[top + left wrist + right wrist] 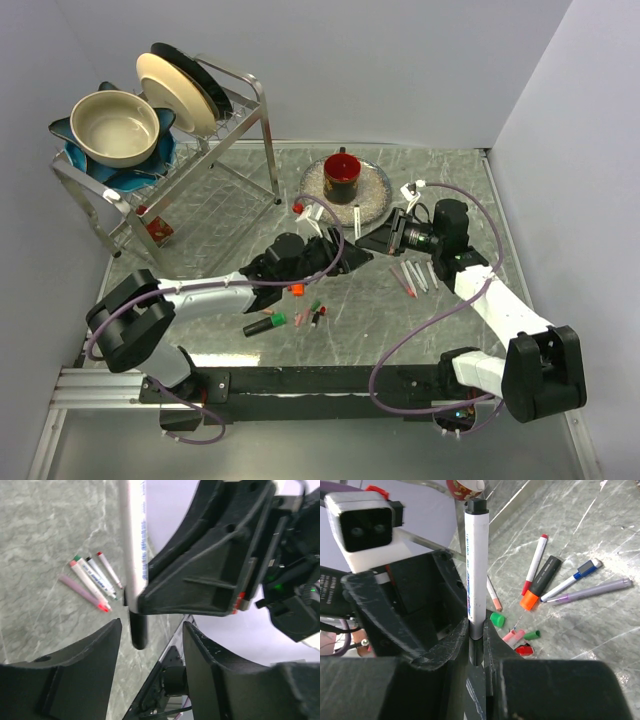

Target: Open the pen caps

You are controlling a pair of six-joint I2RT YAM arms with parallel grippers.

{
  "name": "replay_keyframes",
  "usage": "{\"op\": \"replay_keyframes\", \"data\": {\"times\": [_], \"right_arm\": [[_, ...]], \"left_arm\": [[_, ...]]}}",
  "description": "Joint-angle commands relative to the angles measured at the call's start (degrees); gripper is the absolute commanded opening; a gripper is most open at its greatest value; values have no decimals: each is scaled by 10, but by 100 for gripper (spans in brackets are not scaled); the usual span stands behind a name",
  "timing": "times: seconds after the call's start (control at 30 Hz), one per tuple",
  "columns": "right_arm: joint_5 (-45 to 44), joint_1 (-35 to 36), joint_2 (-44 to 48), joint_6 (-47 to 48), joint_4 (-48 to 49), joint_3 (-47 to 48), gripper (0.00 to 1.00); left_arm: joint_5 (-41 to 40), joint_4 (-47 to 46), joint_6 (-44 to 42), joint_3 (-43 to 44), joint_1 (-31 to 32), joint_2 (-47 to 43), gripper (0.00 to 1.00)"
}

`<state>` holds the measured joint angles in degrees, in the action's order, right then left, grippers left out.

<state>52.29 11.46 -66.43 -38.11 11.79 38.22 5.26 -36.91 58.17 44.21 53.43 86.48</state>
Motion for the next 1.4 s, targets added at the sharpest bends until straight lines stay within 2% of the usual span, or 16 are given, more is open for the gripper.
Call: {"op": "replay_keyframes", "data": {"times": [0.0,0.23,0.4,0.5,0.57,0.7,0.8,0.97,1.03,1.07,1.1,1.13,1.2,1.27,1.37], "right_arm": [[18,-2,3,-14,38,-3,0],[31,-2,1,-19,46,-6,0],[43,-1,-1,-14,50,-8,0],[43,-1,1,-2,44,-6,0],[44,-2,2,12,42,-3,0],[54,-12,8,39,17,14,30],[59,-17,17,41,24,12,43],[55,-24,17,42,19,12,45],[54,-26,17,41,19,12,42],[55,-26,17,42,19,12,35],[60,-26,17,44,20,12,11],[60,-26,17,48,21,15,0],[53,-35,24,63,-1,26,0],[2,-57,44,69,-16,42,0],[-39,-102,81,35,15,58,0]], "left_arm": [[9,8,-24,30,-3,14,54],[4,26,-36,46,-2,16,30],[-7,22,-37,39,-4,10,25],[-1,12,-40,32,-7,5,2],[15,4,-46,25,-7,2,1],[76,2,-67,26,-8,10,1],[133,1,-72,34,-7,31,1],[171,-24,-68,34,-5,49,1],[176,-20,-71,40,-3,50,1],[177,-18,-75,40,-3,50,1],[176,-14,-75,41,-3,48,1],[174,-13,-75,40,-3,49,1],[174,-12,-74,36,-3,47,1],[190,-10,-67,27,-1,48,1],[227,4,-47,-7,9,40,1]]}}
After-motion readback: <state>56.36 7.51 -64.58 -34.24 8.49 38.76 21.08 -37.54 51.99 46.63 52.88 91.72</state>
